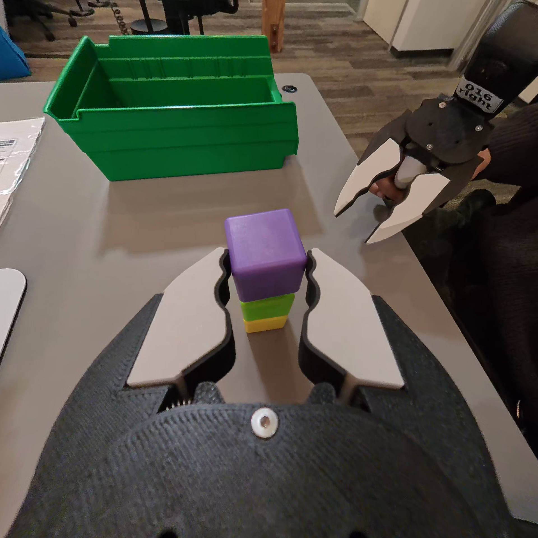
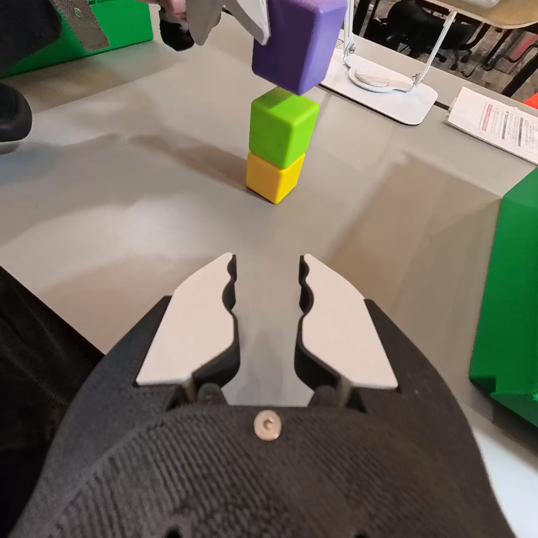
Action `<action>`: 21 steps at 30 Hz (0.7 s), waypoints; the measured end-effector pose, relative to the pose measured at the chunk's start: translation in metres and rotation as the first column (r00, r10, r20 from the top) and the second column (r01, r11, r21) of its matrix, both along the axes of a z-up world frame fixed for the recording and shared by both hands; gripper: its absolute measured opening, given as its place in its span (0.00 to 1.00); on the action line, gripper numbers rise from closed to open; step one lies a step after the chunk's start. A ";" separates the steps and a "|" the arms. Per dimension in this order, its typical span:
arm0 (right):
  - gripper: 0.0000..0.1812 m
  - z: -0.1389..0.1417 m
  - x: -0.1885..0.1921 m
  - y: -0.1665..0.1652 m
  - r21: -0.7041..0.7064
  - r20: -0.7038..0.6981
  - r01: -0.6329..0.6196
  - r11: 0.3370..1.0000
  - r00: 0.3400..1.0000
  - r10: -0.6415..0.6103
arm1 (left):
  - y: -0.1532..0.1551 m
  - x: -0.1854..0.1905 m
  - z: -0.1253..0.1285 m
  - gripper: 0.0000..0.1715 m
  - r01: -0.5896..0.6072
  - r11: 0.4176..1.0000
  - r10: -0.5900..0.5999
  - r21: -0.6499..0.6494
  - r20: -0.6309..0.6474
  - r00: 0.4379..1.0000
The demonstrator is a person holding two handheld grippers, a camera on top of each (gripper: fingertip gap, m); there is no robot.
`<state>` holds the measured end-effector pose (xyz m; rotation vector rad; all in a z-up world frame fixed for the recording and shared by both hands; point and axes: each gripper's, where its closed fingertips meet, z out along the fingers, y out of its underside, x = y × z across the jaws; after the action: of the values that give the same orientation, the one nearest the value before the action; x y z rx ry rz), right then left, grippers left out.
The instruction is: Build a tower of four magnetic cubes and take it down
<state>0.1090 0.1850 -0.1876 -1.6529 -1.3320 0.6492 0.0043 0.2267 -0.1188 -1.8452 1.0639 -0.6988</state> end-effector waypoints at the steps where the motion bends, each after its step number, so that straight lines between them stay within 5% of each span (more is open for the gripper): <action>1: 0.23 0.000 0.000 -0.001 0.001 0.001 -0.002 1.000 1.000 0.002 | 0.000 0.000 0.000 0.29 0.004 1.000 -0.004 -0.004 0.007 1.000; 21: 0.23 -0.001 0.001 -0.001 -0.002 0.005 -0.005 1.000 1.000 0.005 | 0.000 0.004 -0.013 0.29 0.009 1.000 -0.011 -0.024 -0.044 0.999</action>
<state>0.1096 0.1839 -0.1883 -1.6545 -1.3397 0.6503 0.0084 0.2265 -0.1313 -1.8844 1.0985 -0.6817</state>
